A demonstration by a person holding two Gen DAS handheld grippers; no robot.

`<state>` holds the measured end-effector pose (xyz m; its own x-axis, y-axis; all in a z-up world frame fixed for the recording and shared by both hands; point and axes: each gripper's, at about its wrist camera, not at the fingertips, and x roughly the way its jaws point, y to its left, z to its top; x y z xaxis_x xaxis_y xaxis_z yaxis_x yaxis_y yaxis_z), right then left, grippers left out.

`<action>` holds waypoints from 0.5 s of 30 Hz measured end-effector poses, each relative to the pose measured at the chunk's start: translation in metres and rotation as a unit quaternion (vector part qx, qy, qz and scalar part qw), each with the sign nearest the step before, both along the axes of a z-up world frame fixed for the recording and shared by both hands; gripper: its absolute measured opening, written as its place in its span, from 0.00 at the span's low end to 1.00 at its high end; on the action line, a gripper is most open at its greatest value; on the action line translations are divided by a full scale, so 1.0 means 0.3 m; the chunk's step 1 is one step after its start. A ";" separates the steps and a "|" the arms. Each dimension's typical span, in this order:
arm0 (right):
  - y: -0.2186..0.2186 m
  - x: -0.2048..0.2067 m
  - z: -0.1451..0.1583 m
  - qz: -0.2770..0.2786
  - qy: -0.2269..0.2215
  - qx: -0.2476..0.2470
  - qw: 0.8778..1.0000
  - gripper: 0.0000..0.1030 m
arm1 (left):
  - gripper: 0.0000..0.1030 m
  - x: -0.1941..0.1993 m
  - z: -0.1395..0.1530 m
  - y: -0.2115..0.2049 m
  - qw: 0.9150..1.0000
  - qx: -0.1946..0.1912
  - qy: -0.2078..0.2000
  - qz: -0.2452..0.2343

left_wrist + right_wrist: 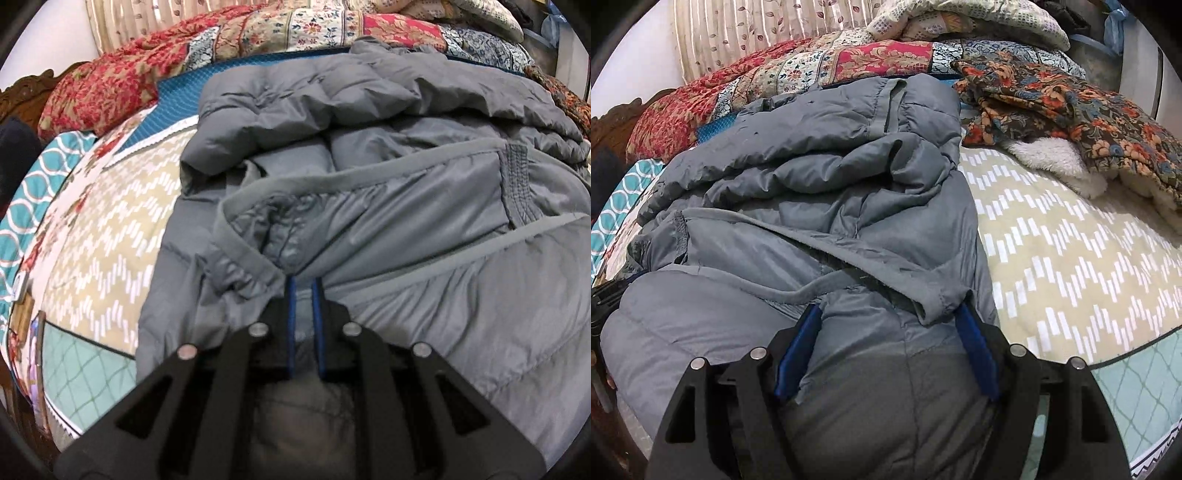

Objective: Fold large clothes

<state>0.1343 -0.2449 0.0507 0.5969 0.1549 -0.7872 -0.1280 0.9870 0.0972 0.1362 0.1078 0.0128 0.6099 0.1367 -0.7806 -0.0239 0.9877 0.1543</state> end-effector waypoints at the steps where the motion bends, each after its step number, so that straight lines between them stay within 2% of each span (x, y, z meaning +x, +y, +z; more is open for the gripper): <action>1: 0.001 -0.001 -0.001 0.000 -0.002 0.000 1.000 0.53 | 0.11 -0.003 -0.001 -0.002 1.000 0.001 -0.003 0.000; 15: 0.006 -0.014 -0.001 -0.005 -0.013 -0.001 1.000 0.53 | 0.11 -0.011 -0.002 0.011 1.000 -0.019 -0.013 0.001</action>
<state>0.1302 -0.2432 0.0505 0.6189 0.1483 -0.7714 -0.1215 0.9883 0.0925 0.1328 0.1112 0.0122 0.6299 0.1081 -0.7691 -0.0286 0.9928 0.1161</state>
